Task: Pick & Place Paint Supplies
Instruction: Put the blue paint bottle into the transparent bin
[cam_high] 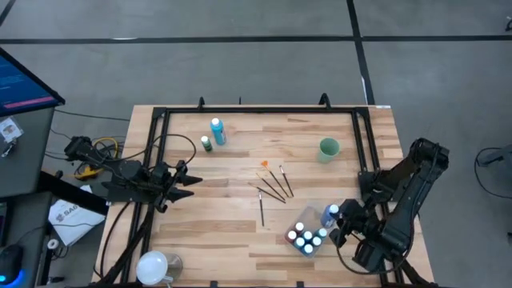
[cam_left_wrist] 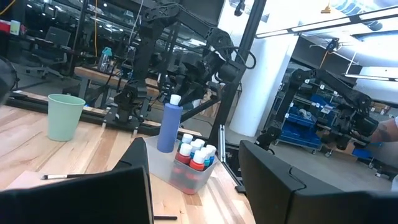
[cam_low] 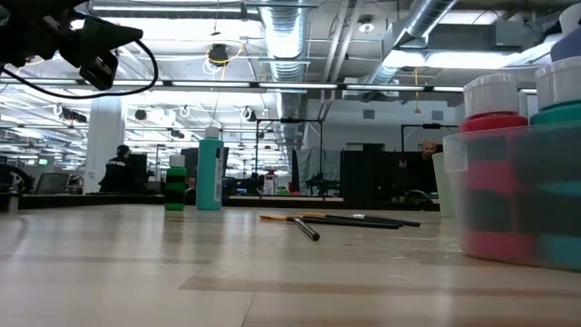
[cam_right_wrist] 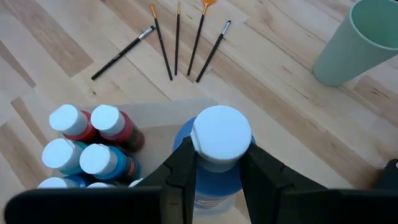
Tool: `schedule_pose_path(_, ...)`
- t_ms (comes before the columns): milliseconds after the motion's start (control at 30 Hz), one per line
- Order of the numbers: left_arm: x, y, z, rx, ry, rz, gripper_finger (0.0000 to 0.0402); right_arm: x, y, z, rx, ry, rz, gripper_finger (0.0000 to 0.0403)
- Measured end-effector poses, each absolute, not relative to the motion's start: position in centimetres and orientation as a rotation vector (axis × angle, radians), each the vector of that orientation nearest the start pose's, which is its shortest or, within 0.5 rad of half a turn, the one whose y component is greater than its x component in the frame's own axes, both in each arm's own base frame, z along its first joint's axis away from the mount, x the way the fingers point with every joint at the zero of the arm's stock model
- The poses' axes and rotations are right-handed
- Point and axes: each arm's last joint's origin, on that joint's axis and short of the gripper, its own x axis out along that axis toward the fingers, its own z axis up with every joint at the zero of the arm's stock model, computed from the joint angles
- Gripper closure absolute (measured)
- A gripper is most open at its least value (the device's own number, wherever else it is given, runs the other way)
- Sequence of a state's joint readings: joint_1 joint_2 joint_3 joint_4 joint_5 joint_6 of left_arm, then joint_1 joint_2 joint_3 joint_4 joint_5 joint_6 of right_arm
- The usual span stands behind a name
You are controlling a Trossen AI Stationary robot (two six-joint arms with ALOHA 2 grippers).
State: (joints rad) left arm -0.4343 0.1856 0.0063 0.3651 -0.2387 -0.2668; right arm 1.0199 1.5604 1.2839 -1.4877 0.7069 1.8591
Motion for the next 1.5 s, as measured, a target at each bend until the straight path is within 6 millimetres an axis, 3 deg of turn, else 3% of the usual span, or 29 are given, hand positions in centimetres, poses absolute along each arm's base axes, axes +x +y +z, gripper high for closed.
schedule_pose_path(400, 9.9, -3.9, 18.6, -0.328, -0.153, -0.218, 0.0270, 15.5, 21.7, 25.0, 0.280, 0.804, -0.769, 0.0317)
schedule_pose_path(667, 9.9, -3.9, 18.6, -0.328, -0.153, -0.218, 0.0270, 15.6, 21.9, 24.7, 0.259, 0.809, -0.774, 0.0315)
schedule_pose_path(900, 9.9, -3.9, 18.6, -0.328, -0.153, -0.218, 0.0270, 15.5, 21.6, 24.8, 0.231, 0.812, -0.786, 0.0250)
schedule_pose_path(1267, 9.9, -3.9, 18.6, -0.330, -0.157, -0.219, 0.0270, 15.4, 21.6, 25.0, 0.248, 0.810, -0.779, 0.0261)
schedule_pose_path(1500, 9.9, -3.9, 18.6, -0.330, -0.159, -0.219, 0.0270, 15.2, 21.1, 26.8, 0.327, 0.795, -0.753, 0.0206)
